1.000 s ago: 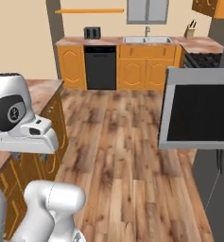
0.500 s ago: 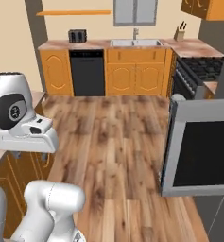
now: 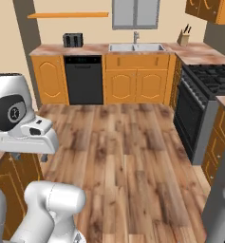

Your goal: Place the sponge inside the microwave to prepare for sanitizing.

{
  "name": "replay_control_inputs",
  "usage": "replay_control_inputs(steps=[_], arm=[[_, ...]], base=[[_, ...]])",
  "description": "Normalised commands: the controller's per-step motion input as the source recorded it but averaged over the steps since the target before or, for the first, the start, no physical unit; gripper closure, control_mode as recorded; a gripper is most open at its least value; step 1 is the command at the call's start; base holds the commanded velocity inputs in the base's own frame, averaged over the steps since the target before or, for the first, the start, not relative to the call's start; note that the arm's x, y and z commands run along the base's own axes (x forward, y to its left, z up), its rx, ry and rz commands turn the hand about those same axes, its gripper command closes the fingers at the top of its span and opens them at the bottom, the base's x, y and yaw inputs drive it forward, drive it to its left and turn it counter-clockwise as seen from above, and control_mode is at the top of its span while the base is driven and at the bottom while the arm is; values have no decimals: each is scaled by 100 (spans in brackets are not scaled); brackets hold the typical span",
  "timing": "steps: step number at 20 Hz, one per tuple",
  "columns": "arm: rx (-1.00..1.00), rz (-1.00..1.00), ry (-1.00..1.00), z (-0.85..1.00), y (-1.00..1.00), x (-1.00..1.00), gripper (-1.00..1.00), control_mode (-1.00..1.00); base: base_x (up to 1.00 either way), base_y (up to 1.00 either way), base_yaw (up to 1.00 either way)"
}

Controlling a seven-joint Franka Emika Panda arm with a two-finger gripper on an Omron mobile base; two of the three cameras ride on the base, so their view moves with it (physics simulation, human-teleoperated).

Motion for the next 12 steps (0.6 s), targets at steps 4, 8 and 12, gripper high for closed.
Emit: replay_control_inputs(steps=[4,8,12], arm=[[0,0,0,0,0,0,-100,100],[0,0,0,0,0,0,-100,100],[0,0,0,0,0,0,-100,100]], base=[[99,24,-11],[100,2,-15],[98,0,-48]])
